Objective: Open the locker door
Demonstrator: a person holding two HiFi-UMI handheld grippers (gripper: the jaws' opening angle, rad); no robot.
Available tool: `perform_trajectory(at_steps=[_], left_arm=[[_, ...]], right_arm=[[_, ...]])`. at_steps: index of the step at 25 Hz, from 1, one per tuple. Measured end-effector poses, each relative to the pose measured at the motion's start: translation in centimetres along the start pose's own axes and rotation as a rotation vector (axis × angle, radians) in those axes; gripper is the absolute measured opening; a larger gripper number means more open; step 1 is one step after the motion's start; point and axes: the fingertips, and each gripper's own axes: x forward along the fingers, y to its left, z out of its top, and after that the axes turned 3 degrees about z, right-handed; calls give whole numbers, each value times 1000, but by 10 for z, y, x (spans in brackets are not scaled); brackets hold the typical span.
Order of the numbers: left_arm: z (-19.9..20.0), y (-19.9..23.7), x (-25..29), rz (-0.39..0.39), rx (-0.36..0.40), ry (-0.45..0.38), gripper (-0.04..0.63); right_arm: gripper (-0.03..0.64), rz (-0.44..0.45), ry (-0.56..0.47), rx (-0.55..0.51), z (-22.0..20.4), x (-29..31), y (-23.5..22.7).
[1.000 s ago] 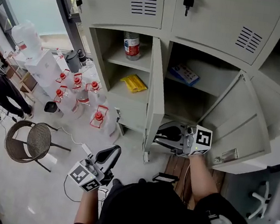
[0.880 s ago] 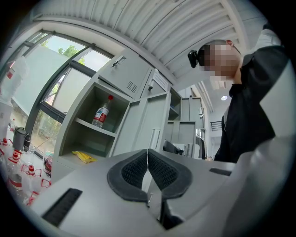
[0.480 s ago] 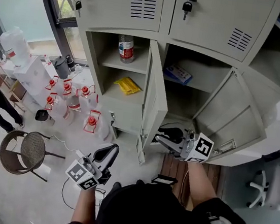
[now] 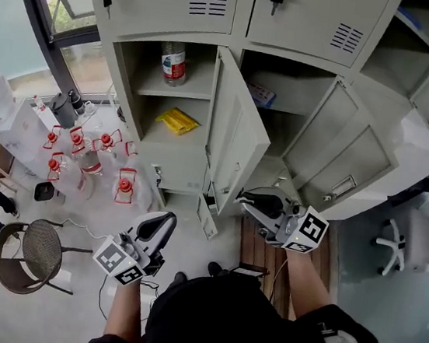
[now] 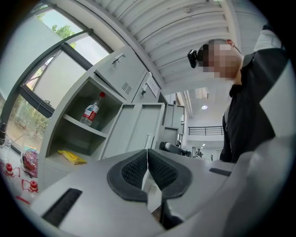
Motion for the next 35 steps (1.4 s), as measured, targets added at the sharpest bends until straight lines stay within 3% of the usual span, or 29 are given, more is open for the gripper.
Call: perform_trajectory(at_steps=[9, 16, 25, 32, 35], left_arm=[[-6, -2, -32, -129, -36, 45, 18], [-22, 1, -52, -159, -63, 62, 18], [-34, -13, -73, -131, -52, 64, 18], [-23, -68, -94, -118, 21, 84, 18], [-31, -89, -108, -105, 18, 99, 18]], right_arm=[[60, -120, 15, 18, -12, 18, 57], [55, -153, 21, 71, -35, 30, 95], [51, -88, 7, 119, -51, 42, 137], [46, -34, -22, 134, -32, 34, 182], [43, -37, -33, 145, -29, 25, 203]])
